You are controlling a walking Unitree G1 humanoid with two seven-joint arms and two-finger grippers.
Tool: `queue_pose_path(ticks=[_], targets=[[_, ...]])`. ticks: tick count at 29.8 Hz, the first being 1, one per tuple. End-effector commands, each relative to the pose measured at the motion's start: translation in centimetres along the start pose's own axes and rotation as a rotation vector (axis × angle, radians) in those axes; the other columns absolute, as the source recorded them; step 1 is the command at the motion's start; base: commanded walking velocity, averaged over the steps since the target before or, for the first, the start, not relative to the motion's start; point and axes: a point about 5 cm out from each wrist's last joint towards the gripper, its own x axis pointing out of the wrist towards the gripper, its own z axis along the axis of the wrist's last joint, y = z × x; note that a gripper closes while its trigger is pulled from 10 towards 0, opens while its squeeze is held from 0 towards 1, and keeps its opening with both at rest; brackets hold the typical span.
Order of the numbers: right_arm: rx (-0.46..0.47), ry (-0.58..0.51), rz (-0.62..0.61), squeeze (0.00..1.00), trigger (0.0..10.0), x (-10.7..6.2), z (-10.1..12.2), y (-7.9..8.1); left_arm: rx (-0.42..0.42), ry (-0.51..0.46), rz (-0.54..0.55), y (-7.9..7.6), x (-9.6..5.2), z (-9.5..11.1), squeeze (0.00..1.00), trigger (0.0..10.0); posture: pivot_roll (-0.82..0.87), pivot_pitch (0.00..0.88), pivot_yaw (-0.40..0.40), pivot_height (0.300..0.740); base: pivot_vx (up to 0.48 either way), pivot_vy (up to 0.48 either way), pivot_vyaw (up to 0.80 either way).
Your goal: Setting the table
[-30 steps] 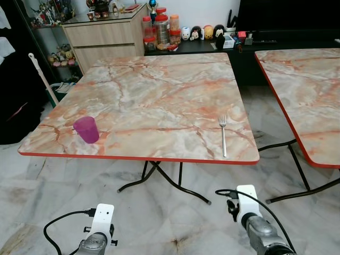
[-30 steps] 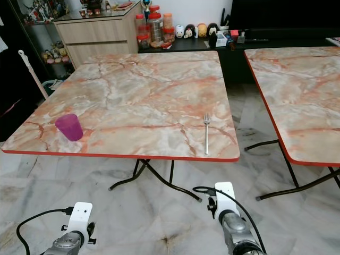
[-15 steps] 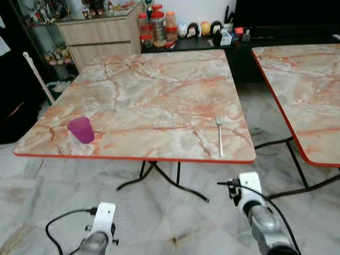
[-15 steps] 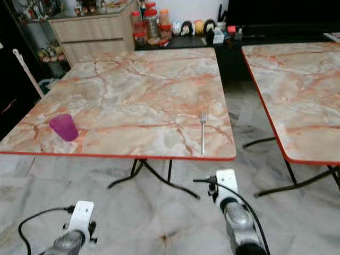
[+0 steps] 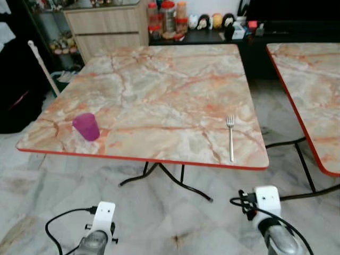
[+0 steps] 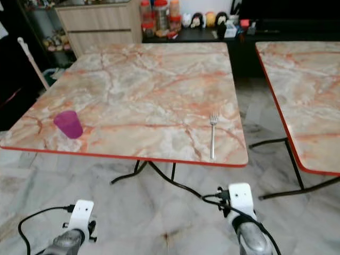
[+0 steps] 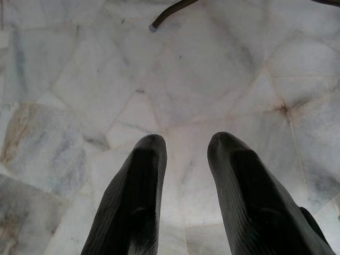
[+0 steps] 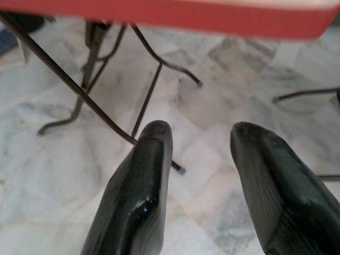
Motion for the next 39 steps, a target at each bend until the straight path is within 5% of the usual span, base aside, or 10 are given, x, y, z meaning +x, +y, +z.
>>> queue_pose_path(ticks=[1, 9, 17, 18, 24, 31, 39], targets=[[0.015, -0.045, 0.003, 0.00, 10.0, -0.1, 1.3, 0.1, 0.015, 0.017, 0.000, 0.4, 0.0, -0.2, 0.00, 10.0, -0.12, 0.018, 0.090, 0.740, 0.000, 0.000, 0.00], [0.040, -0.220, -0.045, 0.00, 10.0, -0.4, 5.8, -0.5, 0.015, 0.014, 0.002, 0.4, 0.0, -0.1, 0.00, 10.0, -0.12, 0.017, 0.088, 0.740, 0.000, 0.000, 0.00], [0.050, -0.320, -0.073, 0.00, 10.0, 3.7, 10.8, -1.1, -0.006, 0.007, 0.005, 0.2, 0.0, 0.0, 0.00, 10.0, -0.11, 0.019, 0.080, 0.740, 0.000, 0.000, 0.00], [0.052, -0.325, -0.089, 0.00, 10.0, 5.5, 12.0, -1.1, -0.010, 0.007, 0.007, 0.2, 0.0, 0.0, 0.00, 10.0, -0.11, 0.026, 0.081, 0.740, 0.000, 0.000, 0.00], [0.049, -0.316, -0.065, 0.00, 10.0, 8.1, 14.4, 0.0, -0.010, 0.006, 0.009, 0.2, 0.0, 0.0, 0.00, 10.0, -0.09, 0.031, 0.081, 0.740, 0.000, 0.000, 0.00], [0.022, -0.313, -0.045, 0.00, 10.0, 9.8, 16.6, 0.9, -0.012, 0.001, 0.018, 0.2, 0.0, 0.0, 0.00, 10.0, -0.07, 0.049, 0.075, 0.740, 0.107, 0.000, 0.00], [0.022, -0.271, -0.050, 0.00, 10.0, 9.8, 15.5, 1.4, -0.004, 0.002, 0.013, 0.1, 0.0, -0.2, 0.00, 10.0, -0.07, 0.049, 0.073, 0.740, 0.299, 0.000, 0.00]])
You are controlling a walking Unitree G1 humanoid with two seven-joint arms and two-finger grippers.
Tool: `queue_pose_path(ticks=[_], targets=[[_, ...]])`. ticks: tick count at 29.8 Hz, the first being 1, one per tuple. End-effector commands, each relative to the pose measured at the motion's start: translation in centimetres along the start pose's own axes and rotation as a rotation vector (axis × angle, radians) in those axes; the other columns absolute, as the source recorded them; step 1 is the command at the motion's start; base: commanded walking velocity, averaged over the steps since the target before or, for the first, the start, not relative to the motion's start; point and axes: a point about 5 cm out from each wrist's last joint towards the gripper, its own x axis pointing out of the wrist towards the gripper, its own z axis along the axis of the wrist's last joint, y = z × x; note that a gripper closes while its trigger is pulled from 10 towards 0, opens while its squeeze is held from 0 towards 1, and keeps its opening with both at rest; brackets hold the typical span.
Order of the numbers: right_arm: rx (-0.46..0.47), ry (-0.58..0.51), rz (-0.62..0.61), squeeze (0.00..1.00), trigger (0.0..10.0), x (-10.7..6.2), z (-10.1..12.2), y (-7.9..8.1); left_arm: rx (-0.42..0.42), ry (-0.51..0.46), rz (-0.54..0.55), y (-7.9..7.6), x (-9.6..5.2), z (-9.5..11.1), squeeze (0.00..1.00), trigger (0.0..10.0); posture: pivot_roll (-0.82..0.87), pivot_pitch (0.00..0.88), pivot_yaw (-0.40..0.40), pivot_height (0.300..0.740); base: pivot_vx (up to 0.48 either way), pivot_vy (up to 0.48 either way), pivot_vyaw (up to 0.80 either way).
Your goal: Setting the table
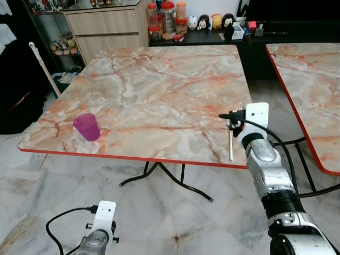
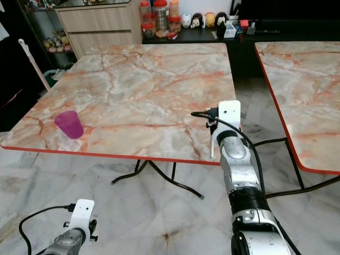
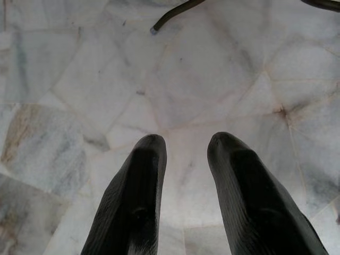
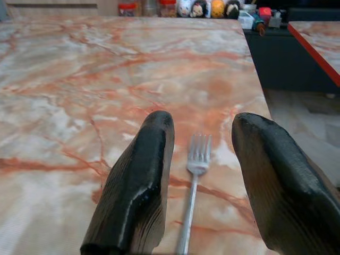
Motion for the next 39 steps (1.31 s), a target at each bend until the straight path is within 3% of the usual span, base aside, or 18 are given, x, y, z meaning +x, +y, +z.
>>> queue_pose_path(ticks=[1, 23, 29, 34, 35, 39], targets=[[-0.005, 0.019, 0.007, 0.00, 10.0, -0.1, -0.4, 0.4, 0.005, 0.009, 0.012, 0.3, -0.1, -0.4, 0.00, 10.0, -0.07, 0.049, 0.073, 0.740, 0.311, 0.000, 0.00], [-0.042, -0.002, 0.026, 0.00, 10.0, 0.5, -0.3, 0.8, 0.017, 0.013, 0.013, 0.3, -0.1, -0.6, 0.00, 10.0, -0.09, 0.008, 0.066, 0.740, 0.290, 0.000, 0.00], [-0.025, 0.031, -0.069, 0.00, 10.0, -0.9, -0.9, 0.5, 0.014, 0.009, 0.011, 0.2, -0.1, -0.6, 0.00, 10.0, -0.09, 0.028, 0.063, 0.740, 0.000, 0.000, 0.00], [0.014, 0.064, -0.101, 0.00, 10.0, -2.9, -1.3, 1.2, 0.019, 0.010, 0.010, 0.3, -0.1, -0.4, 0.00, 10.0, -0.10, 0.054, 0.078, 0.740, 0.000, 0.000, 0.00], [0.027, 0.075, -0.110, 1.00, 10.0, -3.1, -1.4, 1.3, 0.022, 0.010, 0.009, 0.3, -0.1, -0.4, 0.00, 10.0, -0.10, 0.058, 0.082, 0.740, 0.000, 0.000, 0.00], [0.040, 0.100, -0.116, 1.00, 10.0, -3.8, -0.9, 1.9, 0.030, 0.008, 0.005, 0.3, -0.1, -0.3, 0.00, 10.0, -0.10, 0.064, 0.083, 0.740, 0.000, 0.000, 0.00]])
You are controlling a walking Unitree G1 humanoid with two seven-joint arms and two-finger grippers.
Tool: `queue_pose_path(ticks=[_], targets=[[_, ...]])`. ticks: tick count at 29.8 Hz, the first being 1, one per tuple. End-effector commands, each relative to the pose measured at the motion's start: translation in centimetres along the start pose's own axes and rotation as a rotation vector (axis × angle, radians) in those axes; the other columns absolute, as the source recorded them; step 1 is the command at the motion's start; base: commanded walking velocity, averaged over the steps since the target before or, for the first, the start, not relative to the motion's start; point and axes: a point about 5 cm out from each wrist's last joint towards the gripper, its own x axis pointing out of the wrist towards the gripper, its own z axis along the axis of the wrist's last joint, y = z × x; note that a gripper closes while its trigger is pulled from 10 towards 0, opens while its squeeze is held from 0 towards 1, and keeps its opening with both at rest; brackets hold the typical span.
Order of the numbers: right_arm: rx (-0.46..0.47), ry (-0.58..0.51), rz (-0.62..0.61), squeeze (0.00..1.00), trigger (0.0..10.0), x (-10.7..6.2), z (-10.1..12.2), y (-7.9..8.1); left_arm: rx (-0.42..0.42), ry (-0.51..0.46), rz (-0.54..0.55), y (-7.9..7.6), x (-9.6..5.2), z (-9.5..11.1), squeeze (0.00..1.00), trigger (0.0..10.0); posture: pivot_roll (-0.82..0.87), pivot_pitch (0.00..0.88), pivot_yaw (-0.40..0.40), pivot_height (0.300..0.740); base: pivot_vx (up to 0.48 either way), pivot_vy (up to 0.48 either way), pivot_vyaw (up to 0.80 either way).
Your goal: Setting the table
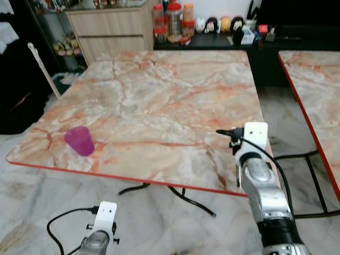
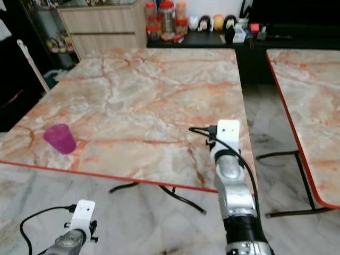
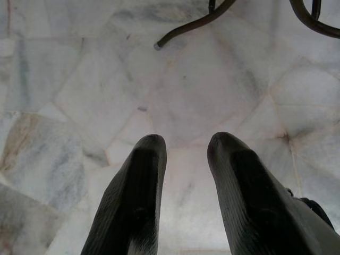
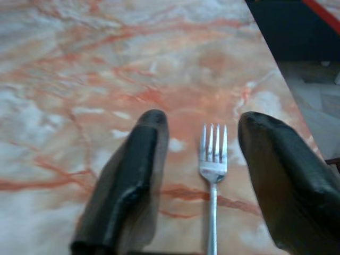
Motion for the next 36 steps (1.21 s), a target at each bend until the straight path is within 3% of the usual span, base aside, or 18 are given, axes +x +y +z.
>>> queue_pose_path(ticks=[1, 2, 3, 5, 20, 23, 32, 36], targets=[[0.003, 0.010, -0.004, 1.00, 10.0, -0.3, 0.7, 0.3, 0.014, 0.006, 0.004, 0.4, 0.0, -0.1, 0.00, 10.0, -0.10, 0.064, 0.083, 0.740, 0.000, 0.000, 0.00], [0.001, 0.014, -0.005, 1.00, 10.0, -0.3, 0.7, 0.4, 0.014, 0.006, 0.003, 0.4, 0.0, -0.1, 0.00, 10.0, -0.10, 0.064, 0.083, 0.740, 0.000, 0.000, 0.00], [-0.003, 0.018, -0.002, 0.76, 10.0, -0.3, 0.8, 0.5, 0.014, 0.006, 0.002, 0.4, 0.0, -0.1, 0.00, 10.0, -0.10, 0.073, 0.080, 0.740, 0.000, 0.000, 0.00], [-0.024, 0.033, -0.010, 0.00, 10.0, -0.3, 0.8, 0.3, 0.015, 0.005, -0.001, 0.4, 0.0, -0.1, 0.00, 10.0, -0.10, 0.071, 0.079, 0.740, 0.000, 0.000, 0.00], [-0.060, 0.068, 0.015, 0.00, 10.0, 1.6, -0.3, -1.5, 0.017, 0.013, -0.012, 0.1, -0.1, -0.5, 0.00, 10.0, -0.09, 0.042, 0.074, 0.740, 0.000, 0.000, 0.00], [-0.076, 0.107, -0.005, 0.00, 10.0, 3.0, -0.9, -2.9, 0.007, 0.013, -0.008, 0.1, -0.1, -0.6, 0.00, 10.0, -0.08, 0.046, 0.069, 0.740, 0.000, 0.000, 0.00], [-0.042, 0.165, -0.023, 0.00, 10.0, 3.3, -3.3, -3.3, 0.004, 0.013, -0.005, 0.1, -0.1, -0.6, 0.00, 10.0, -0.07, 0.061, 0.072, 0.740, 0.000, 0.000, 0.00], [-0.031, 0.151, -0.020, 0.00, 10.0, 3.3, -3.4, -3.4, 0.003, 0.012, -0.003, 0.2, -0.1, -0.6, 0.00, 10.0, -0.07, 0.064, 0.073, 0.740, 0.000, 0.000, 0.00]])
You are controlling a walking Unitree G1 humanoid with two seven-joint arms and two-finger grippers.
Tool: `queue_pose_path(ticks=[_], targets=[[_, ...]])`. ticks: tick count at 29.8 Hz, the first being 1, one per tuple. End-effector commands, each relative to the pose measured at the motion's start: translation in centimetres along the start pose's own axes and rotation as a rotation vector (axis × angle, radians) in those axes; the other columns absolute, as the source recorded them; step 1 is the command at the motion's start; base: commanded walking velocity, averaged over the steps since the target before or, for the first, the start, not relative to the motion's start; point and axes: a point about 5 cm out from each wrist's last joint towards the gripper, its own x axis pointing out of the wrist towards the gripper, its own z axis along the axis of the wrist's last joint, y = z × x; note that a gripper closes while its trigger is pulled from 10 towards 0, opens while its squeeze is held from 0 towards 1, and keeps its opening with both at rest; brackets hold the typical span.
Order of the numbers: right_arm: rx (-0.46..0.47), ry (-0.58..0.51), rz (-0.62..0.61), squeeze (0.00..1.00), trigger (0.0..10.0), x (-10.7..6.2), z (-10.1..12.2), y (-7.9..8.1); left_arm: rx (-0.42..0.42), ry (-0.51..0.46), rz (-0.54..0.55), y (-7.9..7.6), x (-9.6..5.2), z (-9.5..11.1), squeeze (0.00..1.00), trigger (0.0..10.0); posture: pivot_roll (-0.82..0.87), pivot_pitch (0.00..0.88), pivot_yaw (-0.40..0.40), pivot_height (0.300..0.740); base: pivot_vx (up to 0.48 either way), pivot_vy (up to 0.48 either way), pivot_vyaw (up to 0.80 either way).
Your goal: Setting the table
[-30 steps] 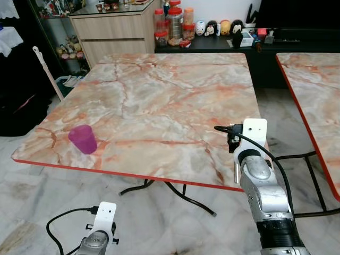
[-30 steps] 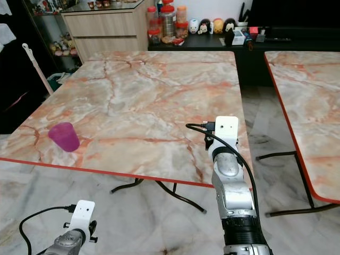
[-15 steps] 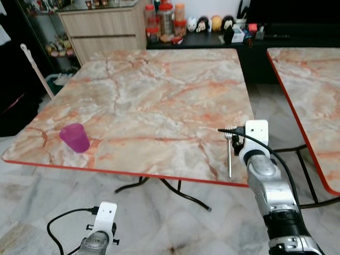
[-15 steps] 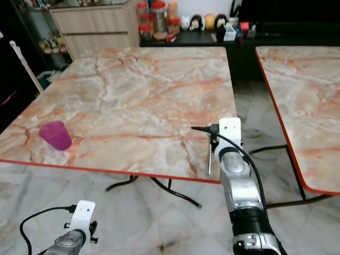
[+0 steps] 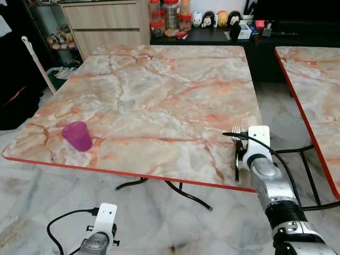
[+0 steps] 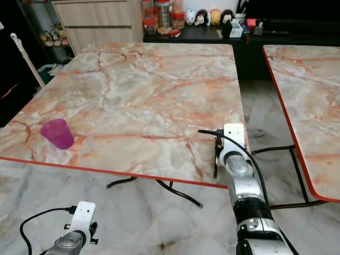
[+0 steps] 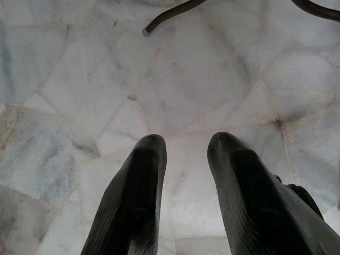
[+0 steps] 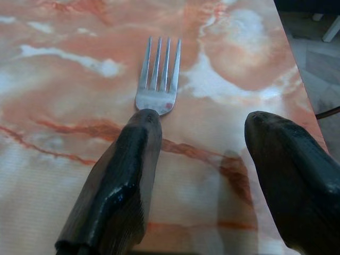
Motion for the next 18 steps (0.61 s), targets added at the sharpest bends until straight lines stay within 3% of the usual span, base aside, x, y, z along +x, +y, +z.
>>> queue_pose_path(ticks=[1, 5, 18], targets=[[0.023, -0.020, 0.007, 0.00, 10.0, 0.1, 0.4, 0.1, 0.004, 0.006, 0.010, 0.3, -0.1, -0.3, 0.00, 10.0, -0.07, 0.064, 0.073, 0.740, 0.000, 0.000, 0.00], [0.031, -0.071, 0.022, 0.00, 10.0, 0.2, 1.2, 0.2, 0.002, 0.003, 0.012, 0.3, 0.0, -0.1, 0.00, 10.0, -0.06, 0.079, 0.073, 0.740, 0.000, 0.000, 0.00], [0.026, -0.090, 0.035, 0.00, 10.0, 0.4, 1.5, 0.7, 0.001, -0.001, 0.013, 0.3, 0.0, 0.1, 0.00, 10.0, -0.06, 0.093, 0.072, 0.740, 0.000, 0.000, 0.00]])
